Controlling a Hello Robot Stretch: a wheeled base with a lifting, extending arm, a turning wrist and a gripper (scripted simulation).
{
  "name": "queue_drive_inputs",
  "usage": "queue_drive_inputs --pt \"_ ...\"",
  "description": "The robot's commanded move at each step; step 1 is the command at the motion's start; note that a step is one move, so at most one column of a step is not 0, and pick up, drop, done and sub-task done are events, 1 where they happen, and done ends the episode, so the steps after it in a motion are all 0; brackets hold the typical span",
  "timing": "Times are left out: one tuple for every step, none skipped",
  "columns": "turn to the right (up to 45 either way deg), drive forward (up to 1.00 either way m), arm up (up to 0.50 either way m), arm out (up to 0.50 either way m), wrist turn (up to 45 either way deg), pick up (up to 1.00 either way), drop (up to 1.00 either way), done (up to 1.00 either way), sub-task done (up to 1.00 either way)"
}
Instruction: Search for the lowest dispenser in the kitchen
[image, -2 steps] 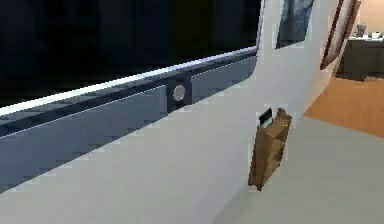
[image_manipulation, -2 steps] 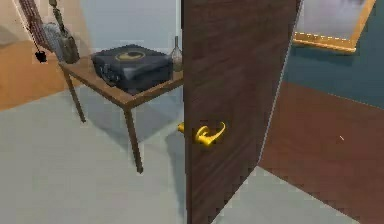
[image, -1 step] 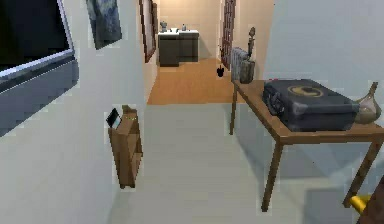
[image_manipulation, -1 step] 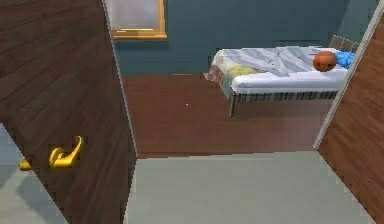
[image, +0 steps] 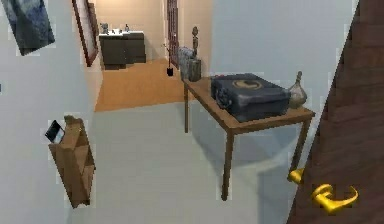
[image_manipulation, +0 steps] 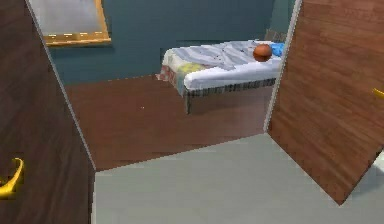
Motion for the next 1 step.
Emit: queue_drive_inputs --pt "3.0 0.0 0.0 0.0 0.0 0.0 0.0 0.0 0.0"
